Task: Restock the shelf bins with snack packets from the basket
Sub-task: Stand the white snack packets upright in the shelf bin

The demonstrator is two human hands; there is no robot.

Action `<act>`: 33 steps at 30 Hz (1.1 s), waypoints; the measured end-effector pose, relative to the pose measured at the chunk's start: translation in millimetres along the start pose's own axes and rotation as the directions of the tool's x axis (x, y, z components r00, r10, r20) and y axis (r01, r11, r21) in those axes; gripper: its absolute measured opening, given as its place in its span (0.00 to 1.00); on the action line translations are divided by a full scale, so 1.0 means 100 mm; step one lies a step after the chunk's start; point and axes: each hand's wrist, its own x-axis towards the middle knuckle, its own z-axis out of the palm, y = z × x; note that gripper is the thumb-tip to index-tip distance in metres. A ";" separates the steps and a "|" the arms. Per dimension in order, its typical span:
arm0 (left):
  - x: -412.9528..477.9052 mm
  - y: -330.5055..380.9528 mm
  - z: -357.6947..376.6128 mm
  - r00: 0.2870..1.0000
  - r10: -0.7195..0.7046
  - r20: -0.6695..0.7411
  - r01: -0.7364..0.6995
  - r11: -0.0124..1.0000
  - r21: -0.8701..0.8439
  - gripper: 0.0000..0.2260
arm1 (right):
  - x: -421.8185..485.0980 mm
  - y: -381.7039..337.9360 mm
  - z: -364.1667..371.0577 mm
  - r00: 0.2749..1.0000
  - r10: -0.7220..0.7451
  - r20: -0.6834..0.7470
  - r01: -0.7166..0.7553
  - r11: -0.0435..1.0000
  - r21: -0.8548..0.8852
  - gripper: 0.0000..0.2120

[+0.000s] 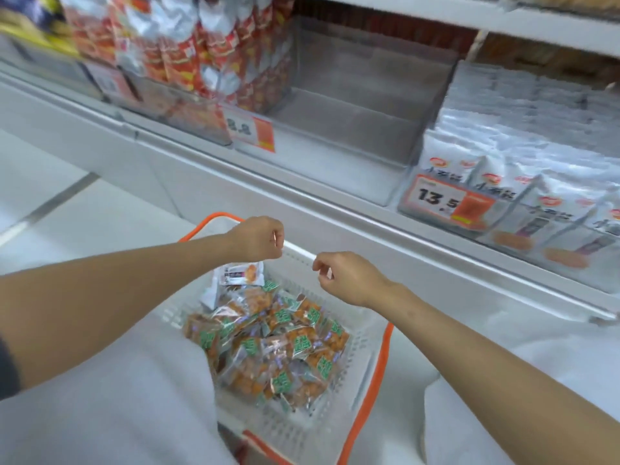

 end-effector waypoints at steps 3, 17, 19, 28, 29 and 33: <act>0.08 -0.34 0.09 0.990 -0.059 0.132 0.046 0.994 0.098 0.02 | 0.21 -0.08 0.25 0.985 0.013 0.173 -0.003 0.998 -0.059 0.14; -0.03 -1.51 0.86 0.819 -0.379 0.430 0.176 0.880 0.441 0.23 | 0.64 -0.31 0.74 0.922 0.040 0.385 0.007 0.993 -0.119 0.11; -0.07 -1.53 0.98 0.828 -0.362 0.427 0.137 0.870 0.473 0.19 | 0.64 -0.31 0.77 0.918 0.044 0.394 0.005 0.993 -0.120 0.11; 0.00 -1.36 0.99 0.872 -0.401 0.281 0.207 0.822 0.531 0.08 | 0.62 -0.31 0.80 0.904 0.042 0.425 0.015 0.991 -0.129 0.12; 0.01 -1.30 0.96 0.888 -0.392 0.242 0.214 0.816 0.537 0.07 | 0.61 -0.32 0.77 0.906 0.043 0.421 0.010 0.992 -0.125 0.12; 0.08 -0.91 0.73 0.958 -0.270 0.094 0.168 0.798 0.579 0.07 | 0.57 -0.27 0.62 0.925 0.047 0.376 -0.018 0.997 -0.080 0.14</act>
